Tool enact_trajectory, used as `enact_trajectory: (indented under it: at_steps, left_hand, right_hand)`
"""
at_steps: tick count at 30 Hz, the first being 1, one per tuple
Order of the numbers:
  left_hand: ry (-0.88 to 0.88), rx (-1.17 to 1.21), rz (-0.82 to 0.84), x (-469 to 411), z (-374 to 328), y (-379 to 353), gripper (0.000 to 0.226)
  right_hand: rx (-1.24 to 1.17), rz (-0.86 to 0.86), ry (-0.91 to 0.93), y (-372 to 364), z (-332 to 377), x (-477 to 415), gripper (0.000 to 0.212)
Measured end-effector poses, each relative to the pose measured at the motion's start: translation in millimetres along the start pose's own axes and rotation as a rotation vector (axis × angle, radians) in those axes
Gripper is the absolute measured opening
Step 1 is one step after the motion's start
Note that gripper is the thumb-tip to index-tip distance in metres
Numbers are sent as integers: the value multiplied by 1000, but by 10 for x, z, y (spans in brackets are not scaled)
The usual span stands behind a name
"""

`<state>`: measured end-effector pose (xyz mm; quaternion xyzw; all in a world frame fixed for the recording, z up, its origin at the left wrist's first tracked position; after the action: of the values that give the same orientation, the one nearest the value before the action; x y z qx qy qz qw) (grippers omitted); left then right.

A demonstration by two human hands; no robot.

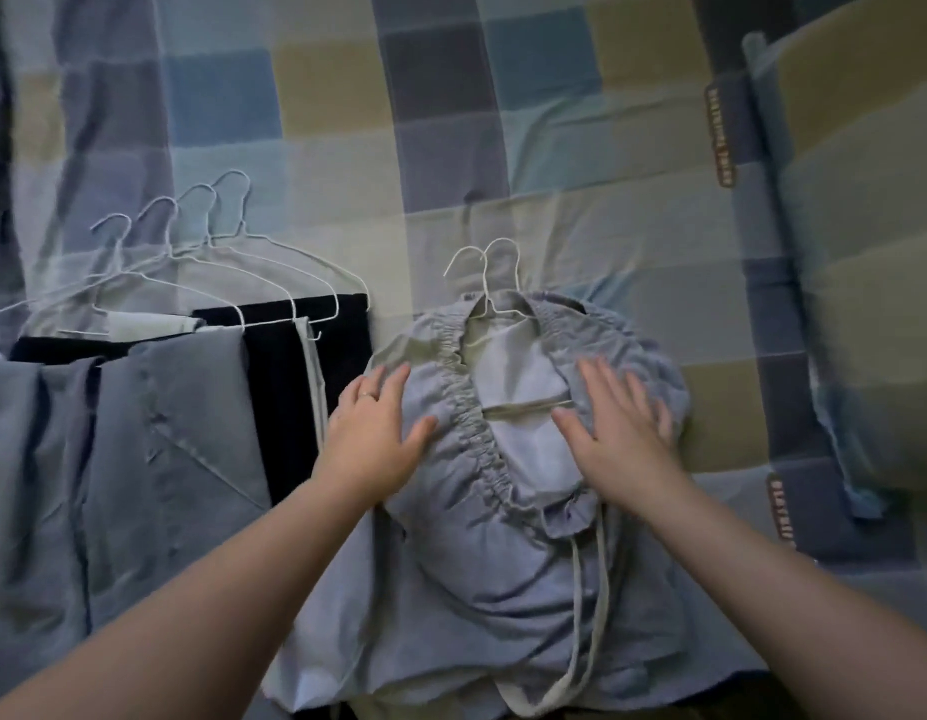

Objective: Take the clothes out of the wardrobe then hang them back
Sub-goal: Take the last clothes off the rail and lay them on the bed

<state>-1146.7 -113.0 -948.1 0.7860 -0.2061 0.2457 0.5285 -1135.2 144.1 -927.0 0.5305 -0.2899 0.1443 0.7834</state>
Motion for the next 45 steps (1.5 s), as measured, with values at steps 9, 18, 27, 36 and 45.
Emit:
enact_trajectory:
  at_steps: [9,18,27,36,45]
  left_hand:
    - [28,-142,-174,-1004,220,-277,51]
    - [35,250,-258,-556,32,246,51]
    - [-29,400,-51,691,-481,1192,50]
    - [-244,453,-76,2102,-1231,2310,46]
    - [-417,448,-205,2804,-1274,2847,42]
  right_hand:
    - [227,-212,93,-486,-345,-1184,69]
    - [135,-74,44,65,-218,-1003,57]
    - [-173,-6,213,1323,-140,424,28]
    - [-719,-206,256,2220,112,2383,7]
    - [-934,-644,195,2556,694,3624,12]
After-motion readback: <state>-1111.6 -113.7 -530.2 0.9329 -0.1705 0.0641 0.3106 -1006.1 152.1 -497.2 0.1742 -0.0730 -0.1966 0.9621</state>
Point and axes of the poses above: each hand's wrist, its own x-axis away from the middle knuckle, its own y-axis out of the back of the hand, z = x × y, the point moved 1 cm from there along -x, towards the middle knuckle
